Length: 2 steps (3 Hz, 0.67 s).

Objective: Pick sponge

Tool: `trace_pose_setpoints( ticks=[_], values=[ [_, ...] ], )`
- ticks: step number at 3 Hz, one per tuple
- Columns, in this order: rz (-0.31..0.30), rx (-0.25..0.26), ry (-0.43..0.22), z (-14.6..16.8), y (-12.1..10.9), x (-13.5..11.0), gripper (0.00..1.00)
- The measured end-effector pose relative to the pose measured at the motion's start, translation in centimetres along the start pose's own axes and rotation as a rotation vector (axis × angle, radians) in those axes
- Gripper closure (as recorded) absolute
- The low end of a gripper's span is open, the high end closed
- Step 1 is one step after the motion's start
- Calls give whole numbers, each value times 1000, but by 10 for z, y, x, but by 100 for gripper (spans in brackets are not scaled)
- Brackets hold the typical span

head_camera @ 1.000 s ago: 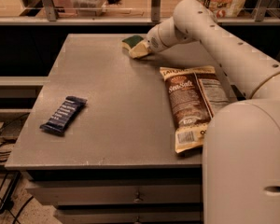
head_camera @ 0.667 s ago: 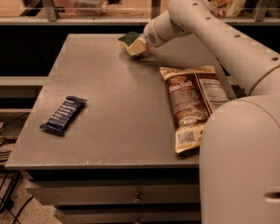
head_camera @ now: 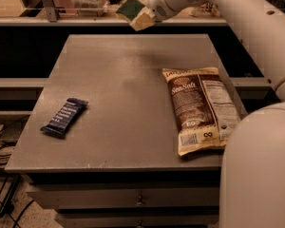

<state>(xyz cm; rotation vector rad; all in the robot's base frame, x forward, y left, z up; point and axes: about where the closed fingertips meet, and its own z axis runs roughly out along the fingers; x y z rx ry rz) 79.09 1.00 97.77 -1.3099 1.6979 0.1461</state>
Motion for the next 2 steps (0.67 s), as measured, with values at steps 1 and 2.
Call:
trace_pose_setpoints(
  ticks=[1,2],
  values=[
    [-159,53,-56,-45,-5,-47,100],
    [-181,53,-60,-47,-4,-51,100]
  ],
)
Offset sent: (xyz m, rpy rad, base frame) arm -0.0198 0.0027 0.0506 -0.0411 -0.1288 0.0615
